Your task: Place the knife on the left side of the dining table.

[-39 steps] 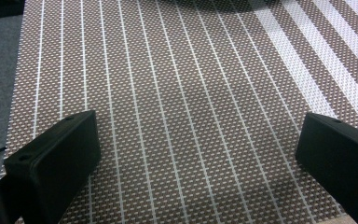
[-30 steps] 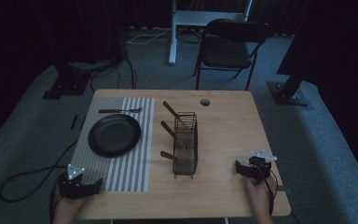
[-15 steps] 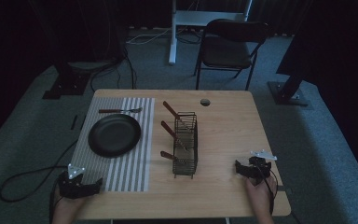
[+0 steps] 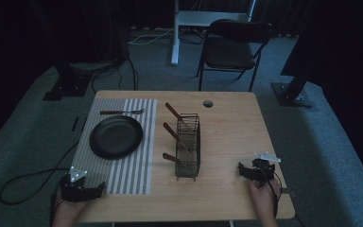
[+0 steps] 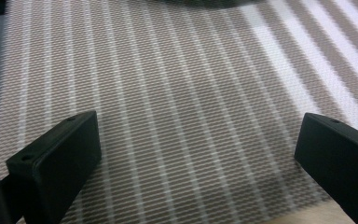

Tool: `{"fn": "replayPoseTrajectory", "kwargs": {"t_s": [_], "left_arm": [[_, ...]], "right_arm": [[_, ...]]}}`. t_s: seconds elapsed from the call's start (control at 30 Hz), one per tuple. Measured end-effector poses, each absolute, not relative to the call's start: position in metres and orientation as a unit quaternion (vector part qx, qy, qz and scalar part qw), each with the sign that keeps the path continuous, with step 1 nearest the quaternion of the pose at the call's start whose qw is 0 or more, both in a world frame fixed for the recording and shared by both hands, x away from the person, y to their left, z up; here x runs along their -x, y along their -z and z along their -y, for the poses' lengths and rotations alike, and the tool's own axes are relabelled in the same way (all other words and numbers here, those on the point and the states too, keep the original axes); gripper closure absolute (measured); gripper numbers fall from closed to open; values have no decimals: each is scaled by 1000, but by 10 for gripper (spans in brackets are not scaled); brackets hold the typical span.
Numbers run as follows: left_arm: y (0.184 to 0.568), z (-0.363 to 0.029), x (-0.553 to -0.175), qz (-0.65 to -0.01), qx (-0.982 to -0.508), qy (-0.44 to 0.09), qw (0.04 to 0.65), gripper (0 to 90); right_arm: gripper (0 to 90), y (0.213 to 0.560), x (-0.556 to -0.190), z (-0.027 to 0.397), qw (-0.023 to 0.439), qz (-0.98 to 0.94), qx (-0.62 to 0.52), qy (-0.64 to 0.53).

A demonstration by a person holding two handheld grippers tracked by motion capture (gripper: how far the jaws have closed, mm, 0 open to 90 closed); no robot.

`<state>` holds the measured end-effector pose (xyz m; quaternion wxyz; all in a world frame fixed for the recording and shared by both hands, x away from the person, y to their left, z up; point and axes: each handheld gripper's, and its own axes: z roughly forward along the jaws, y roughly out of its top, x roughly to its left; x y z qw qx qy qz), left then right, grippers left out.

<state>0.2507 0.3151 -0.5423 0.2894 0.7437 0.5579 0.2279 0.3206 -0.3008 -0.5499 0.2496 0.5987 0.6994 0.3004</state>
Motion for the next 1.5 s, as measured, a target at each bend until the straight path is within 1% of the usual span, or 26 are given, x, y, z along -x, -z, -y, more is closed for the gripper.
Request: {"fn": "replayPoseTrajectory", "kwargs": {"t_s": [0.2,0.43,0.73,0.83,0.97,1.23,1.5], "left_arm": [[539,-306,-255,-547,-754,-221,288,11],[534,-295,-260,-531,-762,-207,308,11],[525,-275,-272,-508,-776,-198,317,17],[518,-269,-276,-502,-775,-197,330,17],[505,-261,-282,-491,-774,-173,360,17],[482,-242,-295,-457,-788,-179,372,18],[462,-226,-308,-432,-792,-189,388,17]], "right_arm": [[113,550,-321,301,250,-699,-599,-300],[113,550,-321,301,250,-699,-598,-300],[113,550,-321,301,250,-699,-599,-300],[113,550,-321,301,250,-699,-599,-300],[113,550,-321,301,250,-699,-599,-300],[113,550,-321,301,249,-699,-599,-300],[113,550,-321,301,250,-700,-598,-300]]}}
